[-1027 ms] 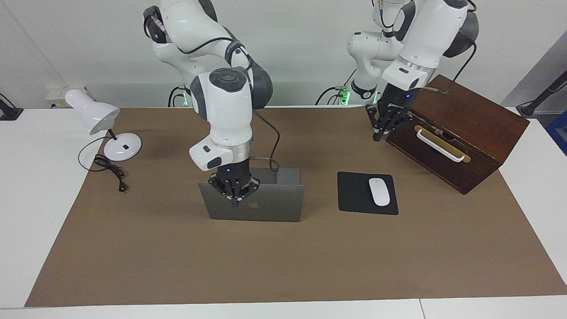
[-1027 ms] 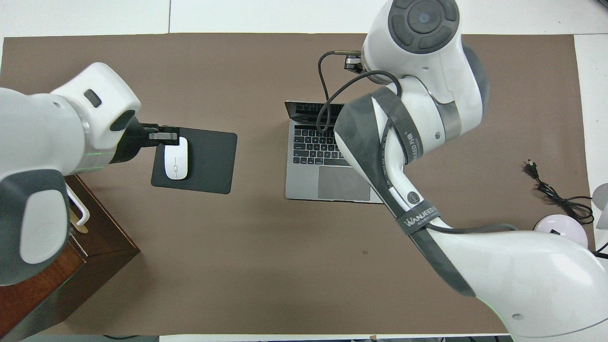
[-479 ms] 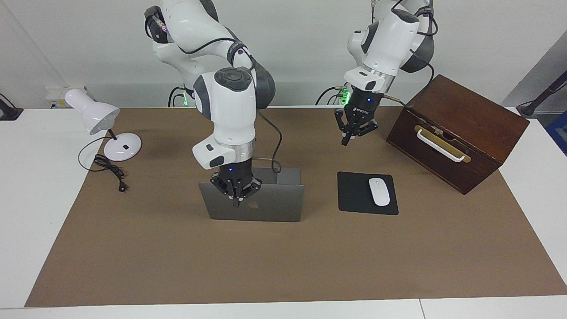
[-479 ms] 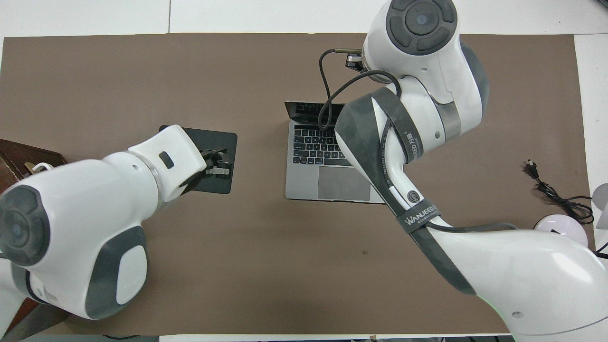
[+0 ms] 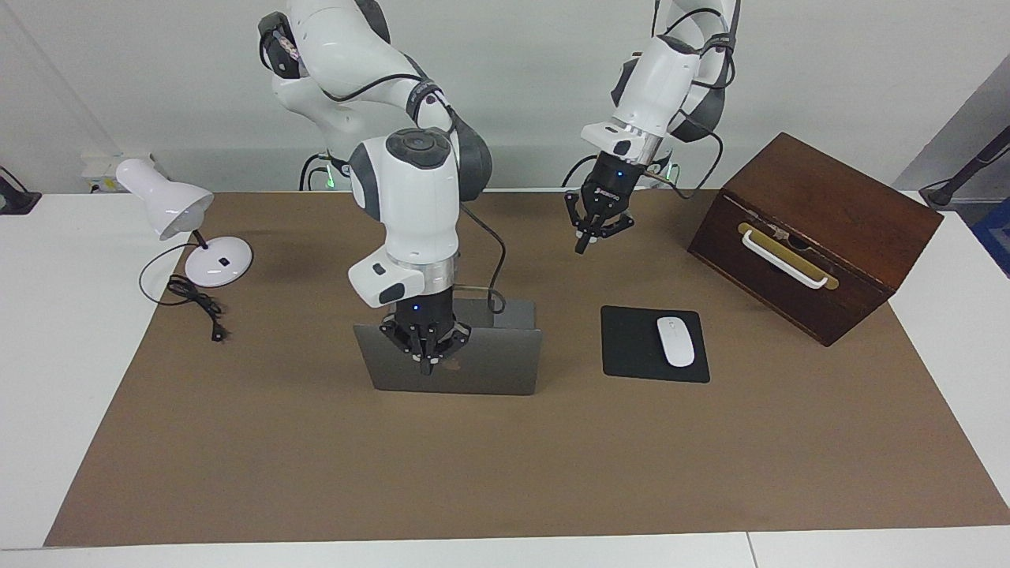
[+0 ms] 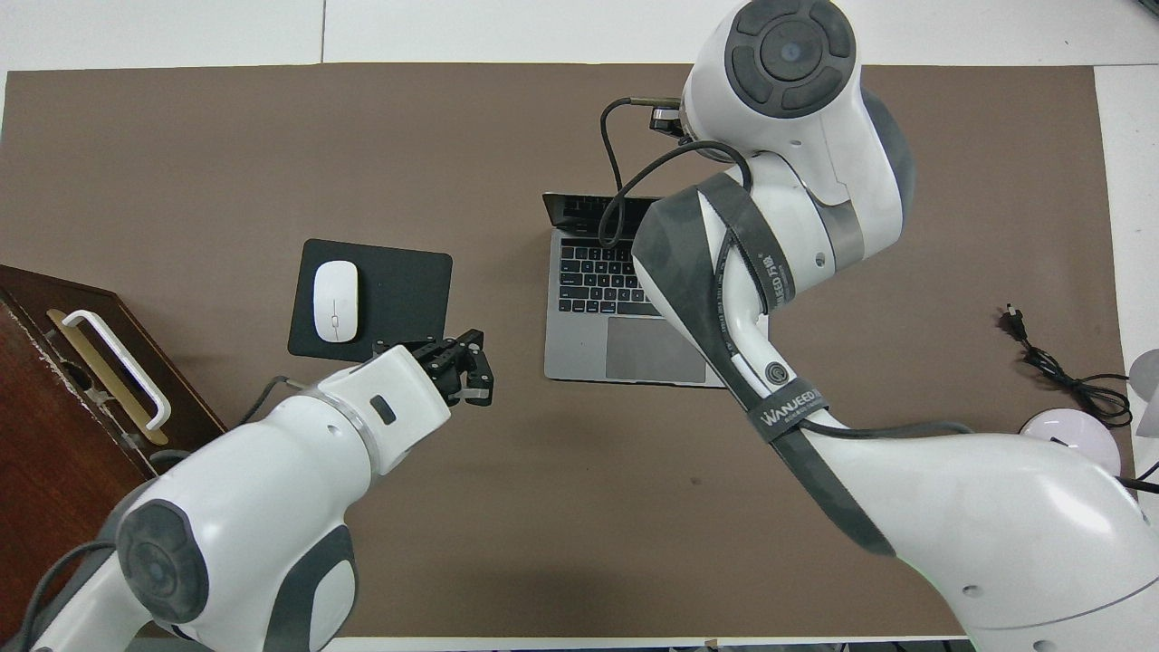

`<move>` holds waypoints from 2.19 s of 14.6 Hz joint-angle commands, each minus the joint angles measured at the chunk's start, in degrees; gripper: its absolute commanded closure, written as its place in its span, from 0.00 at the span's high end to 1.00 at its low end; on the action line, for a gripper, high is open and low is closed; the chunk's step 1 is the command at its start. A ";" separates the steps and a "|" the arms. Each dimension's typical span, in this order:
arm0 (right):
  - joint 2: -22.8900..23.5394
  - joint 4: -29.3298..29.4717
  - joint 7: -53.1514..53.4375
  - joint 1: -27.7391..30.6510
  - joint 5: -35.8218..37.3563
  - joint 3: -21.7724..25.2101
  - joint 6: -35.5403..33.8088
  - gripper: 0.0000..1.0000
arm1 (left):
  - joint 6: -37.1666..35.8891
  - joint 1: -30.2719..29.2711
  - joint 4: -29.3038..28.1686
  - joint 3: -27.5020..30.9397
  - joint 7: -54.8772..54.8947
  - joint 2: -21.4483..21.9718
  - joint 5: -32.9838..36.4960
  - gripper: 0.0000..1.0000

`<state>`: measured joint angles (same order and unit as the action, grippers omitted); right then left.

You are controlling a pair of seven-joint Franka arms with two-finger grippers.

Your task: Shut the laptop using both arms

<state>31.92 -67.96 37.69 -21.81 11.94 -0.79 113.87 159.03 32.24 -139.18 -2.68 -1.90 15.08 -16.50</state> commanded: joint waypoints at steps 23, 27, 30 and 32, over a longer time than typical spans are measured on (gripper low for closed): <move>-0.55 -2.00 -0.16 0.27 0.72 -0.79 -0.48 0.00 | 32.83 7.31 0.48 0.92 -0.47 -25.80 4.88 0.00; -0.99 -2.09 -3.76 0.19 -1.39 -0.79 -4.61 0.00 | 34.93 6.52 1.10 1.10 -0.38 -28.87 9.63 0.00; -1.08 -1.56 -5.08 0.36 -5.25 -0.79 -8.30 0.00 | 37.40 5.82 -0.21 1.10 -0.21 -30.29 10.61 0.00; -1.42 -1.56 -5.44 0.19 -5.52 -0.79 -9.28 0.00 | 37.40 5.82 -0.22 1.10 0.23 -30.64 10.61 0.00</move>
<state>31.61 -69.00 33.89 -22.17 7.77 -1.03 105.83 194.82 38.58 -139.10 -1.56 -2.24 -14.99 -7.35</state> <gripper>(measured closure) 0.991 0.991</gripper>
